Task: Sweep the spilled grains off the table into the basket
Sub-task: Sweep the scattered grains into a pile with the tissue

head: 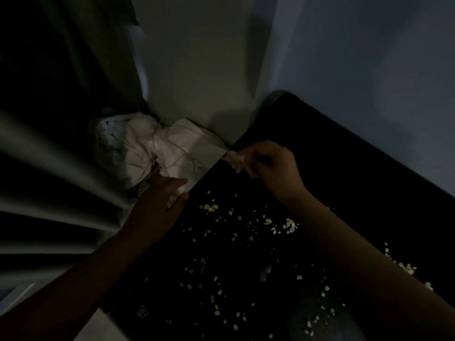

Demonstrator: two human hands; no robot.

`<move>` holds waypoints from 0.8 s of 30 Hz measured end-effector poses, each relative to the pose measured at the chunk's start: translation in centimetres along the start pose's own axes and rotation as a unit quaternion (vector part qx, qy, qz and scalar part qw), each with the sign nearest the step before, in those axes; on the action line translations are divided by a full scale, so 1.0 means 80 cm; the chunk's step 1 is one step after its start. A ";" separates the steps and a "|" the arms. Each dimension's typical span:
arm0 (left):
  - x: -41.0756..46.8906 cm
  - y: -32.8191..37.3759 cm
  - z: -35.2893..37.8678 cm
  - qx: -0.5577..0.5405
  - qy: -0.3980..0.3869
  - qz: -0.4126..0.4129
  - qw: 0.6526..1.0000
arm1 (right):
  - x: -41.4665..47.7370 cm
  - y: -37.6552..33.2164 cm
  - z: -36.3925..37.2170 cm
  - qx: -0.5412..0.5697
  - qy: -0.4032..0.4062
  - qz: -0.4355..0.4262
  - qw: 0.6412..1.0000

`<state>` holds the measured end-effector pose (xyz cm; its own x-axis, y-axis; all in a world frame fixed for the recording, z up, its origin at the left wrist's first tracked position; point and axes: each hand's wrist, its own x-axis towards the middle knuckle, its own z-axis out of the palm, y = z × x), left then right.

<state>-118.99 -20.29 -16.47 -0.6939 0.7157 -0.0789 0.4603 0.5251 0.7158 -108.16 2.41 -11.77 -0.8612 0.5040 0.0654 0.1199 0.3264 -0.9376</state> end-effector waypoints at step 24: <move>-0.109 -0.044 -0.011 -0.022 0.041 -0.060 0.997 | 0.019 0.001 0.046 -0.011 -0.051 -0.009 0.999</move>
<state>-115.05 -28.77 -17.72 -0.7861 0.6082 -0.1103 0.3479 0.5828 0.7344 -111.27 0.26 -12.99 -0.9090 0.4143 0.0455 0.1138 0.3518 -0.9291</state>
